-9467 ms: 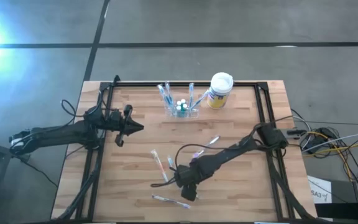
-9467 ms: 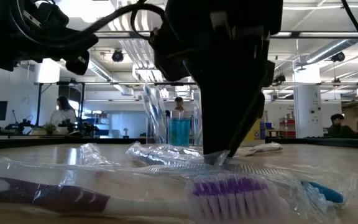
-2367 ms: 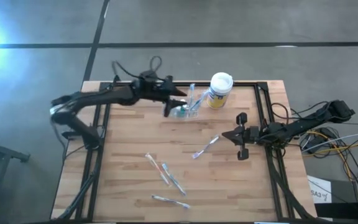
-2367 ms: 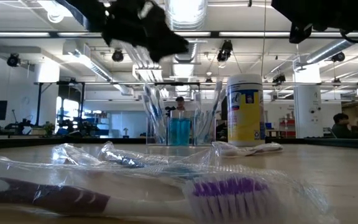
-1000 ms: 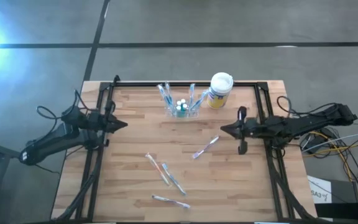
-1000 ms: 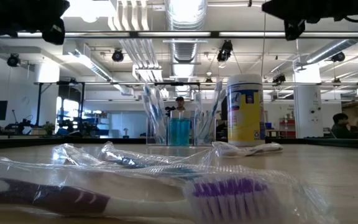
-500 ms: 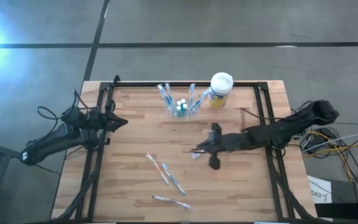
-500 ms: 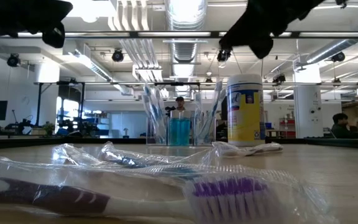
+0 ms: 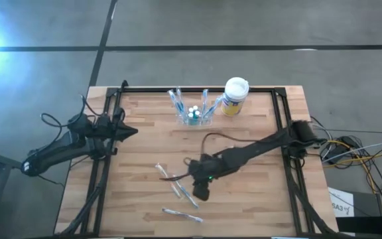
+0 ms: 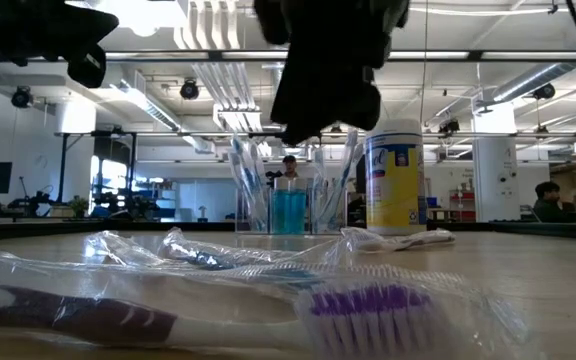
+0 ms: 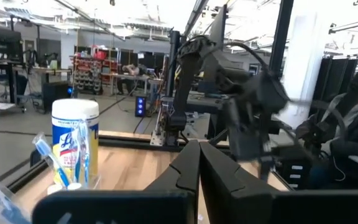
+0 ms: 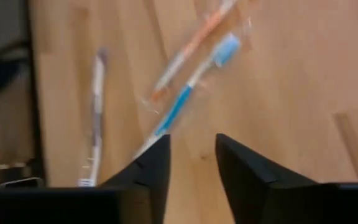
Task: Pick & Place toothbrushing station
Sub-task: Put the blue toothbrush into the transparent toothbrush holder
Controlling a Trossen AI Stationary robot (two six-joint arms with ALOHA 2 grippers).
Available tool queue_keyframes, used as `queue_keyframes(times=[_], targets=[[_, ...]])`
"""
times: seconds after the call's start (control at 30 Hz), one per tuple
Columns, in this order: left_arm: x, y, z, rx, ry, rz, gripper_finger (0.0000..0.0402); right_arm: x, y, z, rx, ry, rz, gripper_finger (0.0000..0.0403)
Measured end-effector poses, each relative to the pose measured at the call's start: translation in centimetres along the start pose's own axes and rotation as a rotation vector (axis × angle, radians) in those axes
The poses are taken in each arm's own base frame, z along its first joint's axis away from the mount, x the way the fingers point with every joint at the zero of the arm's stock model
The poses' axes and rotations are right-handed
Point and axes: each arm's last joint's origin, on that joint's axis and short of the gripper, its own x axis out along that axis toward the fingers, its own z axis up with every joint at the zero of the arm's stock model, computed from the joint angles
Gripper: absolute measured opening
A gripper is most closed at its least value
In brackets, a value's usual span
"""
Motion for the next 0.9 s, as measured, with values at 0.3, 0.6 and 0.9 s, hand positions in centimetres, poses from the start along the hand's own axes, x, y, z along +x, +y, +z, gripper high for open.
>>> queue_keyframes(times=[0.3, 0.6, 0.9], targets=[[0.0, 0.1, -0.3, -0.029, 0.034, 0.006, 0.0004, 5.3, 1.7, 2.1, -0.015, 0.154, -0.021, 0.0222], [0.0, 0.1, -0.5, -0.034, 0.045, 0.008, 0.0024, 8.3, 1.6, 2.9, -0.043, 0.236, -0.14, 0.0256], [0.1, 0.1, -0.4, -0.033, 0.044, 0.008, 0.0016, 9.1, 1.8, 3.4, -0.065, 0.231, -0.14, 0.0255]])
